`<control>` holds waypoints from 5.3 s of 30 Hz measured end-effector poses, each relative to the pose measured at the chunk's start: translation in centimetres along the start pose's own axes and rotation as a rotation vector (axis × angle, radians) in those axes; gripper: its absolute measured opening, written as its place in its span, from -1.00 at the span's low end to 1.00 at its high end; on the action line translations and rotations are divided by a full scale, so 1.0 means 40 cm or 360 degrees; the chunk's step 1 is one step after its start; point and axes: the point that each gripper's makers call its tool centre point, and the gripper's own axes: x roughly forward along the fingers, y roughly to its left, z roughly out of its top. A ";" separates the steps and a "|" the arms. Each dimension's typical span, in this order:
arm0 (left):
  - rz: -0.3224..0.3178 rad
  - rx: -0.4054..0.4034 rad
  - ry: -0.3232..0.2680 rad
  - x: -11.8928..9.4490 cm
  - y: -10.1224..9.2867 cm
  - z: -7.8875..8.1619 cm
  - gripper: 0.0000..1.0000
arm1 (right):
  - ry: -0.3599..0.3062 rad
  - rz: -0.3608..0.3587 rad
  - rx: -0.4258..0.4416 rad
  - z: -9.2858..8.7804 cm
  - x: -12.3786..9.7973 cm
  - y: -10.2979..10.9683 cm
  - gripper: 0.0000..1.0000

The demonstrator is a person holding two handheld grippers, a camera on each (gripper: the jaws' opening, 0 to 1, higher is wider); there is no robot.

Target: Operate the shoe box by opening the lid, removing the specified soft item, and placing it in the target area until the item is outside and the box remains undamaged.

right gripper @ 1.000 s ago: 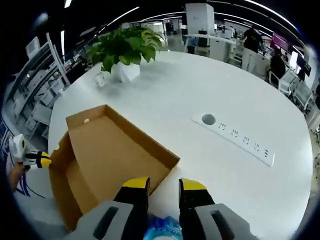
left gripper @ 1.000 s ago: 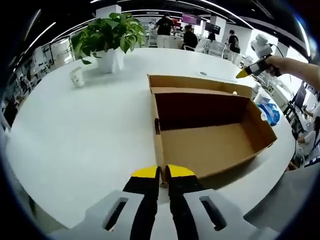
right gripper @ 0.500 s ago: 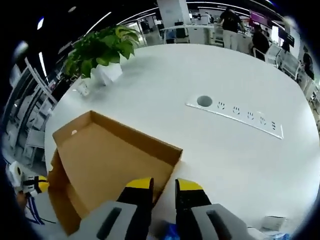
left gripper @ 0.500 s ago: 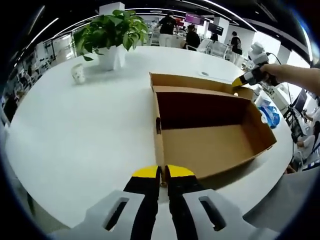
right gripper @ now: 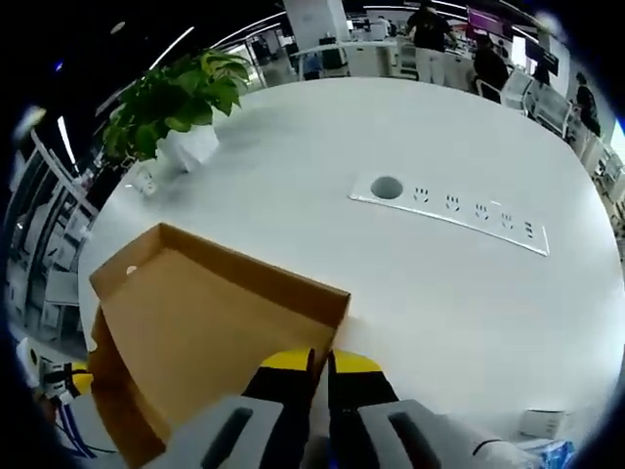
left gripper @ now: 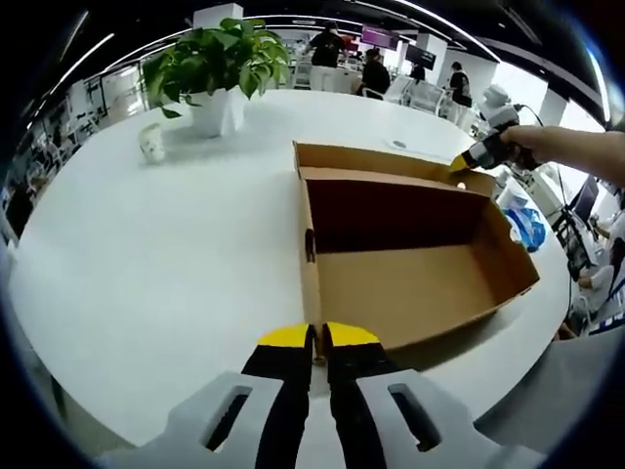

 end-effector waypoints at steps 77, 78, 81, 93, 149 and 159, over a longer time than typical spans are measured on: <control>-0.0024 -0.0070 -0.0058 -0.019 -0.032 -0.002 -0.95 | -0.0945 -0.0066 -0.0447 -0.027 -0.383 0.190 -1.00; -0.0024 -0.0070 -0.0059 -0.019 -0.032 -0.002 -0.95 | -0.0949 -0.0067 -0.0447 -0.033 -0.384 0.191 -1.00; -0.0024 -0.0070 -0.0061 -0.019 -0.032 -0.002 -0.95 | -0.0961 -0.0064 -0.0450 -0.049 -0.391 0.195 -1.00; -0.0033 -0.0050 -0.0069 -0.020 -0.032 -0.001 -0.93 | -0.0967 -0.0051 -0.0436 -0.130 -0.399 0.217 -1.00; -0.0225 0.0472 -0.0287 -0.081 -0.088 0.032 -0.33 | -0.0690 0.0188 -0.0813 -0.419 -0.319 0.282 -0.57; -0.0234 0.0523 -0.0208 -0.059 -0.091 -0.014 -0.31 | -0.0598 0.0206 -0.0905 -0.459 -0.284 0.288 -0.49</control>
